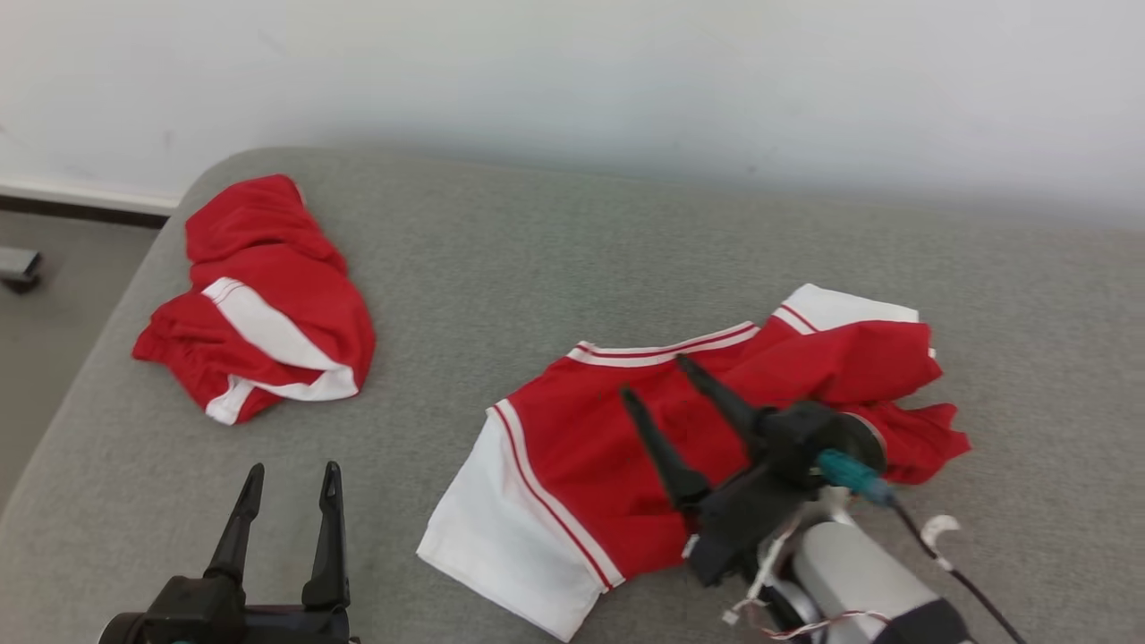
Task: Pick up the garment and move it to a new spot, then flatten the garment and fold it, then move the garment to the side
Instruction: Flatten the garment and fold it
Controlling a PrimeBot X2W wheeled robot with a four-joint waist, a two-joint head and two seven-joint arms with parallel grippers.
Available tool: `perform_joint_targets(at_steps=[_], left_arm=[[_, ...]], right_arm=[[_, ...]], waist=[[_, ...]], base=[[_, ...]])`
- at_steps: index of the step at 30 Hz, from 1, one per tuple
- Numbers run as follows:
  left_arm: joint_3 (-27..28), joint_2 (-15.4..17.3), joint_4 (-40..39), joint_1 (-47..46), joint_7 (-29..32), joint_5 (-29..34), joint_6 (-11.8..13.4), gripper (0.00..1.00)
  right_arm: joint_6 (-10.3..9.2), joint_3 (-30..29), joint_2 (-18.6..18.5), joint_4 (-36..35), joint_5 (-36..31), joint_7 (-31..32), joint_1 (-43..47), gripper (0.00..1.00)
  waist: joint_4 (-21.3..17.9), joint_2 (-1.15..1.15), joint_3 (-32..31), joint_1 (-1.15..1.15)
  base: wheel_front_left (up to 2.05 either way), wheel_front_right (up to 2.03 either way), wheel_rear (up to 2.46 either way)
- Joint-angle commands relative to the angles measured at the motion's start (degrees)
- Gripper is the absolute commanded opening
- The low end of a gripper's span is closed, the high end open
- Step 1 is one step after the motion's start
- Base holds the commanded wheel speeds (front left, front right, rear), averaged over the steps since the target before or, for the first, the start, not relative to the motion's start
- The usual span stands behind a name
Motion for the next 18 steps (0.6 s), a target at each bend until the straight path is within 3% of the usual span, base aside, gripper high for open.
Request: perform_joint_targets(at_steps=[1, 3, 10, 18], left_arm=[[0.21, 0.06, -0.23, 1.09, -0.2, 0.43, 0.07, 1.0], [0.36, 0.14, -0.5, 1.15, -0.2, 0.8, 0.07, 1.0], [1.21, -0.01, -1.08, 2.42, -0.2, 1.53, 0.07, 1.0], [1.94, -0.1, -1.94, 4.49, -0.2, 2.59, 0.14, 1.0]], right_arm=[[0.05, -2.36, -0.87, -1.67, -1.34, -0.04, 1.9, 1.0], [0.05, -8.21, -2.54, -5.09, -3.25, -0.03, 5.62, 1.0], [0.05, -17.66, -3.91, -10.98, -6.11, -0.04, 14.15, 1.0], [0.05, -27.8, -1.61, -16.04, -8.18, -0.03, 24.27, 1.0]], waist=[[-2.48, 0.0, -0.98, 0.0], [-4.4, 0.0, -1.32, 0.0], [-7.61, 0.0, -2.42, 0.0], [-10.3, 0.0, -3.73, 0.0]], base=[[0.0, 0.0, 0.0], [0.0, 0.0, 0.0], [0.0, 0.0, 0.0], [0.0, 0.0, 0.0]])
